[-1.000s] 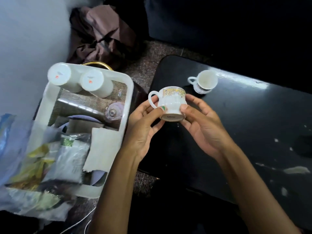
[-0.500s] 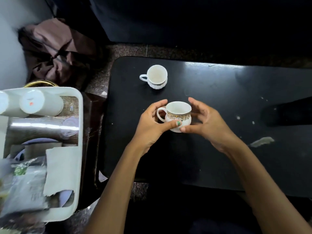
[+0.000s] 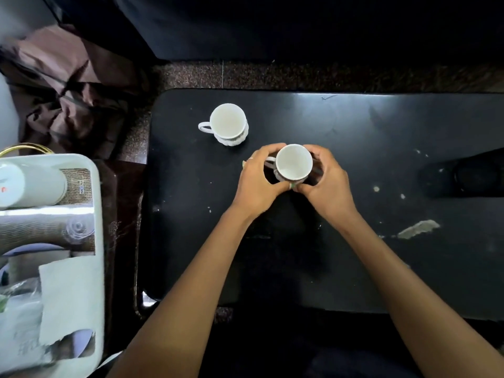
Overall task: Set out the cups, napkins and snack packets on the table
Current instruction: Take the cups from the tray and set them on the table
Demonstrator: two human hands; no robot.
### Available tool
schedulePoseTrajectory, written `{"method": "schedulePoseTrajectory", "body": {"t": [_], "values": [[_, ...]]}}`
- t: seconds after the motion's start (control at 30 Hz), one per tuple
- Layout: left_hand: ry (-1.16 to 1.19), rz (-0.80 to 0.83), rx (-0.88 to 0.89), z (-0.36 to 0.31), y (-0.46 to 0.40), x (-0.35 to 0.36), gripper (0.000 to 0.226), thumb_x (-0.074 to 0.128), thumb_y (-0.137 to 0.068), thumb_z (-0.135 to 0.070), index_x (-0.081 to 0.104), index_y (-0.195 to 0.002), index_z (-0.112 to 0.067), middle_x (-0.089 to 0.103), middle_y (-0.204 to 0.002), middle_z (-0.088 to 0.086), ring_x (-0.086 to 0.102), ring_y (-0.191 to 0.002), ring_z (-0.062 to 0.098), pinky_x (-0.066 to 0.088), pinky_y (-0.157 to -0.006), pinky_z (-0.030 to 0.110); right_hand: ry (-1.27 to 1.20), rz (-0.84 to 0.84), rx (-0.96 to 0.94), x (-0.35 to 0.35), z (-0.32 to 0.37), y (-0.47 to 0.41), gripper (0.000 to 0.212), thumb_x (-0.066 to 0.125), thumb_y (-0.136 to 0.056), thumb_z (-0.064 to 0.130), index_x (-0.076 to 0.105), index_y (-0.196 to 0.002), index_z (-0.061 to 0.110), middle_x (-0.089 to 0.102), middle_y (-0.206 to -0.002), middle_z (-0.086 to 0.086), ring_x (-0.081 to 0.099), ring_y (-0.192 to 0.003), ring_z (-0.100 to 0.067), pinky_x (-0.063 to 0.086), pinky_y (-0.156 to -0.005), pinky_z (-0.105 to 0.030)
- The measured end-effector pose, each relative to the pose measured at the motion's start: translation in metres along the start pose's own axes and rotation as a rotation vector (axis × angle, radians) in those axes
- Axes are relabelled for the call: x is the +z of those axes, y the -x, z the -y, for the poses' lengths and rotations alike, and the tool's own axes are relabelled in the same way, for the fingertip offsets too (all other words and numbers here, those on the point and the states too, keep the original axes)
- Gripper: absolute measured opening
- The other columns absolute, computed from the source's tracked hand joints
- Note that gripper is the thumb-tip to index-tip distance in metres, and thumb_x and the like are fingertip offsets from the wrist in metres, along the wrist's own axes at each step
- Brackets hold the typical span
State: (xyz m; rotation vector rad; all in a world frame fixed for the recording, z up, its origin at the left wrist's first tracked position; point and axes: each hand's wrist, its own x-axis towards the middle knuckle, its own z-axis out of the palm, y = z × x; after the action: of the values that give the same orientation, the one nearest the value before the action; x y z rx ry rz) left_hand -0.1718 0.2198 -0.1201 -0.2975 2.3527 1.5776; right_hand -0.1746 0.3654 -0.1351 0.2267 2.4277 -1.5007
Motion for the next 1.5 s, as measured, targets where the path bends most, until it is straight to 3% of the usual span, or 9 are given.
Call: {"method": "schedulePoseTrajectory", "body": {"t": [0.13, 0.3, 0.53, 0.67, 0.77, 0.97, 1.13, 1.37, 1.5], "values": [[-0.005, -0.001, 0.03, 0.001, -0.018, 0.006, 0.069, 0.081, -0.068, -0.007, 0.052, -0.129, -0.018, 0.053, -0.132, -0.002, 0.046, -0.121, 0.01, 0.029, -0.097, 0.003, 0.026, -0.022, -0.046, -0.001, -0.004, -0.02, 0.07, 0.079, -0.064, -0.001, 0.051, -0.123, 0.023, 0.056, -0.113, 0.016, 0.056, -0.107, -0.005, 0.046, -0.092, -0.02], [-0.009, 0.02, 0.018, 0.002, -0.036, 0.016, 0.077, 0.077, -0.072, -0.002, 0.042, -0.139, -0.016, 0.038, -0.146, 0.006, 0.029, -0.138, 0.014, 0.021, -0.109, 0.012, 0.035, -0.048, -0.044, -0.003, -0.009, -0.041, 0.069, 0.072, -0.068, -0.007, 0.049, -0.126, 0.023, 0.054, -0.117, 0.015, 0.053, -0.111, -0.005, 0.047, -0.099, -0.028], [-0.037, 0.04, 0.01, -0.001, -0.057, 0.024, 0.081, 0.074, -0.075, -0.002, 0.035, -0.143, -0.021, 0.025, -0.155, 0.007, 0.014, -0.145, 0.01, 0.008, -0.096, -0.009, -0.005, -0.055, -0.037, -0.01, -0.012, -0.058, 0.068, 0.073, -0.07, -0.002, 0.048, -0.126, 0.026, 0.054, -0.116, 0.017, 0.054, -0.108, -0.001, 0.048, -0.096, -0.023], [0.08, 0.016, -0.058, -0.01, -0.051, 0.029, 0.105, 0.075, -0.075, -0.007, 0.006, -0.151, -0.024, 0.002, -0.161, 0.003, 0.0, -0.147, 0.01, 0.006, -0.11, 0.011, 0.008, -0.022, -0.024, -0.011, -0.011, -0.062, 0.075, 0.068, -0.071, -0.007, 0.041, -0.135, 0.021, 0.05, -0.129, 0.009, 0.051, -0.116, -0.008, 0.044, -0.104, -0.034], [0.274, -0.1, -0.242, -0.019, -0.035, 0.041, 0.1, 0.063, -0.079, -0.022, -0.007, -0.151, -0.024, -0.003, -0.161, -0.002, 0.002, -0.147, 0.007, 0.008, -0.119, 0.028, -0.041, 0.001, 0.054, -0.011, -0.01, -0.058, 0.086, 0.059, -0.073, -0.011, 0.026, -0.145, 0.023, 0.033, -0.148, 0.0, 0.042, -0.128, -0.015, 0.037, -0.111, -0.035], [0.414, -0.057, -0.341, -0.031, -0.009, 0.07, 0.09, 0.039, -0.07, -0.025, 0.003, -0.152, -0.025, 0.017, -0.16, -0.004, 0.018, -0.145, 0.009, 0.018, -0.12, 0.037, -0.221, 0.022, 0.179, -0.007, -0.009, -0.038, 0.089, 0.043, -0.073, -0.02, 0.021, -0.148, 0.023, 0.03, -0.152, 0.003, 0.034, -0.137, -0.011, 0.027, -0.114, -0.026], [0.383, -0.023, -0.302, -0.036, -0.011, 0.072, 0.087, 0.036, -0.07, -0.024, 0.006, -0.152, -0.029, 0.027, -0.155, -0.004, 0.026, -0.141, 0.013, 0.023, -0.117, 0.04, -0.258, 0.033, 0.152, -0.012, -0.005, -0.036, 0.085, 0.037, -0.07, -0.023, 0.034, -0.144, 0.019, 0.048, -0.14, 0.008, 0.043, -0.128, 0.0, 0.033, -0.098, -0.002], [0.333, 0.029, -0.304, -0.035, -0.01, 0.072, 0.085, 0.036, -0.072, -0.028, 0.004, -0.151, -0.034, 0.034, -0.142, -0.018, 0.03, -0.138, 0.013, 0.024, -0.116, 0.038, -0.249, 0.032, 0.184, -0.014, -0.005, -0.038, 0.087, 0.036, -0.071, -0.023, 0.031, -0.146, 0.022, 0.045, -0.144, 0.005, 0.044, -0.13, -0.008, 0.032, -0.111, -0.025], [0.318, 0.047, -0.305, -0.033, -0.01, 0.069, 0.083, 0.035, -0.074, -0.03, 0.004, -0.15, -0.036, 0.033, -0.149, -0.012, 0.03, -0.138, 0.019, 0.027, -0.115, 0.043, -0.232, 0.054, 0.192, -0.014, -0.006, -0.038, 0.088, 0.038, -0.074, -0.023, 0.025, -0.148, 0.022, 0.042, -0.147, 0.006, 0.043, -0.132, -0.007, 0.032, -0.111, -0.022]]}}
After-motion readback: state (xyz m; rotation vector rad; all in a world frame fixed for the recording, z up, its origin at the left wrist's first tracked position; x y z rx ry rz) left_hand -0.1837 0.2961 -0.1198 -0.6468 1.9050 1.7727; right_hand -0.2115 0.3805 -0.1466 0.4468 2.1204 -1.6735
